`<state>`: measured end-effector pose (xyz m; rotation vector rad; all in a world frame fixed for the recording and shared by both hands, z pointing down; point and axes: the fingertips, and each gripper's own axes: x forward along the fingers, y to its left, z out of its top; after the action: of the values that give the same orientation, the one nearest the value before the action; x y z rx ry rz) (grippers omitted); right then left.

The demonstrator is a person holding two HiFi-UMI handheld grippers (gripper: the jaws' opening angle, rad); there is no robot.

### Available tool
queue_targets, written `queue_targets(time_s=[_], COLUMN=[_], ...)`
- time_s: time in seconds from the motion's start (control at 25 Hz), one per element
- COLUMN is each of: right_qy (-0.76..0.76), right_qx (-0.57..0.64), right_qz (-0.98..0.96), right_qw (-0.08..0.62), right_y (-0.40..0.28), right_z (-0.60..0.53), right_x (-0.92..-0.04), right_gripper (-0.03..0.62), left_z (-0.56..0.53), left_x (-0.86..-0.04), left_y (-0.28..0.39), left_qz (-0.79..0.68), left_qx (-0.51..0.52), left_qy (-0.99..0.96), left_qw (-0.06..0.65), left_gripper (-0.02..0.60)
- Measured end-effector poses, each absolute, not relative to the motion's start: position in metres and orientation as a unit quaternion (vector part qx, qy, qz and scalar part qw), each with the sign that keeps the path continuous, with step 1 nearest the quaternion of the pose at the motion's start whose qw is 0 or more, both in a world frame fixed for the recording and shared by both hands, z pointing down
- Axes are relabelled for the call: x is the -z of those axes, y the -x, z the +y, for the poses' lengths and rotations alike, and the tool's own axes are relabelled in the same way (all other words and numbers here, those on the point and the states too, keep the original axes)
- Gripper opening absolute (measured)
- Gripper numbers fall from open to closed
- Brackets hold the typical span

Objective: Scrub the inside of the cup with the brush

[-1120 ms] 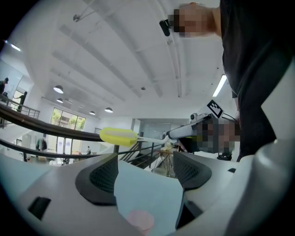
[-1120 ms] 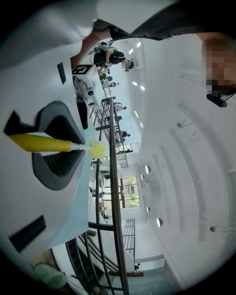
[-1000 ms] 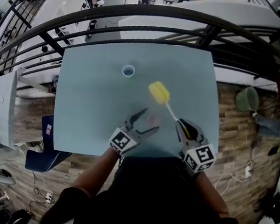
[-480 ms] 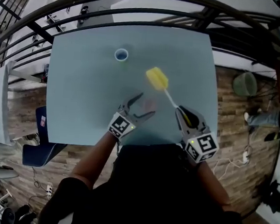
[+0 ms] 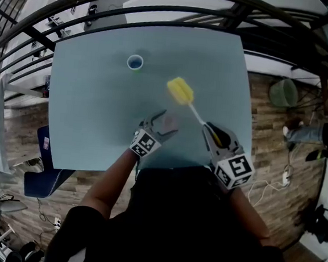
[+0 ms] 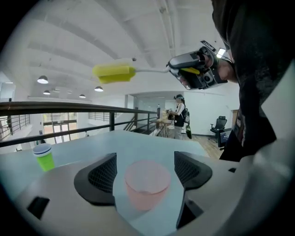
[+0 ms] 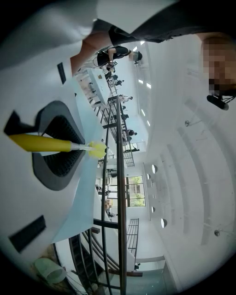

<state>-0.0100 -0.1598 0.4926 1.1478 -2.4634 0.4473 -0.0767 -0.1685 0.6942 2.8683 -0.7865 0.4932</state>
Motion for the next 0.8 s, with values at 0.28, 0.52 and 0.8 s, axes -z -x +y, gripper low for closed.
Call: queue_targets(time_s=[0.28, 0.52, 0.8], right_qy=[-0.412, -0.412, -0.410], right_qx=[-0.162, -0.165, -0.169], right_qz=[-0.875, -0.873, -0.872], right_qw=[0.198, 0.202, 0.205], right_y=[0.002, 0.000, -0.006], right_z=[-0.162, -0.165, -0.165], right_x=[-0.494, -0.501, -0.505], right_gripper=[0.044, 0.044, 0.044], left_z=[-0.166, -0.169, -0.169], left_x=[-0.738, -0.756, -0.776], left_y=[0.074, 0.071, 0.066], left_qz=[-0.247, -0.244, -0.241], left_qx=[-0.212, -0.224, -0.244], left_qy=[-0.943, -0.941, -0.936], left_qw=[0.069, 0.073, 0.085], left_gripper=[0.371, 0.371, 0.371])
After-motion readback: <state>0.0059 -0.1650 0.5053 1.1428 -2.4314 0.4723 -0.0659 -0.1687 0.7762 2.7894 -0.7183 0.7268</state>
